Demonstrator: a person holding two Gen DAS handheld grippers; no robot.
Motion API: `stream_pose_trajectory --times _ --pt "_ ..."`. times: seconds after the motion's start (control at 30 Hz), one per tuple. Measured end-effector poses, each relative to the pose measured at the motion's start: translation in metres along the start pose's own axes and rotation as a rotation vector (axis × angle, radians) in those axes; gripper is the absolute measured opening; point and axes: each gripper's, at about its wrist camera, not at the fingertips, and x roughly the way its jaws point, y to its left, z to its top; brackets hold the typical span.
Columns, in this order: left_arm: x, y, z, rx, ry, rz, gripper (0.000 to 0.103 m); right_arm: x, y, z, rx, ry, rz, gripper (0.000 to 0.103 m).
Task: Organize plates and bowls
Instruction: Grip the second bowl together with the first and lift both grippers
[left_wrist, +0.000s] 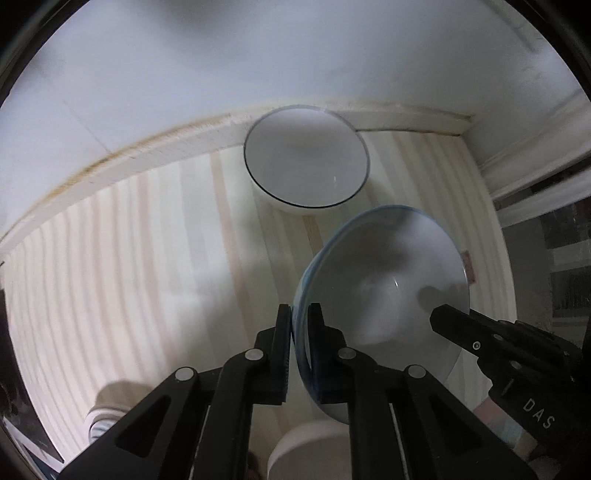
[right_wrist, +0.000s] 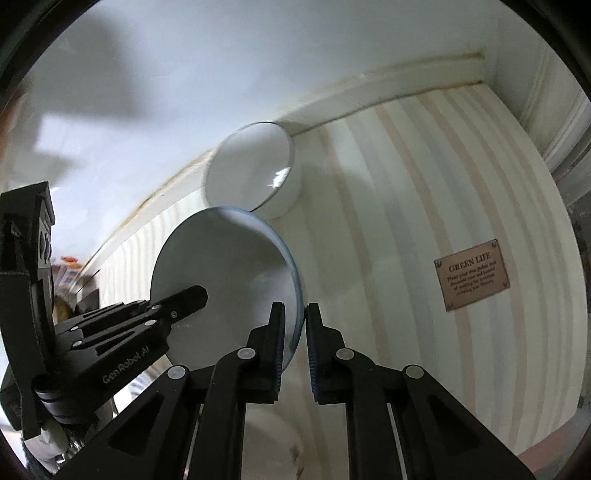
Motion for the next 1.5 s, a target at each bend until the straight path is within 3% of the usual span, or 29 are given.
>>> stream_pose_trajectory --times 0.17,0.37,0.67,1.03,1.5 --pt "-0.03 -0.001 -0.028 0.008 -0.031 -0.012 0.008 -0.034 0.014 -0.032 -0.025 -0.016 0.042 0.013" --pt "-0.045 0.003 -0.073 0.01 -0.007 -0.023 0.009 -0.048 0.027 -0.077 -0.053 0.01 0.062 0.013" --pt "-0.021 0.01 -0.117 -0.018 0.072 -0.032 0.008 -0.034 0.022 -0.127 -0.038 0.076 0.064 0.013" --pt "0.013 0.004 -0.145 0.002 0.163 -0.006 0.009 -0.01 0.006 -0.145 -0.012 0.128 0.035 0.013" --pt "0.03 -0.012 -0.146 0.074 0.176 0.072 0.008 0.006 -0.004 -0.144 0.014 0.178 0.022 0.013"
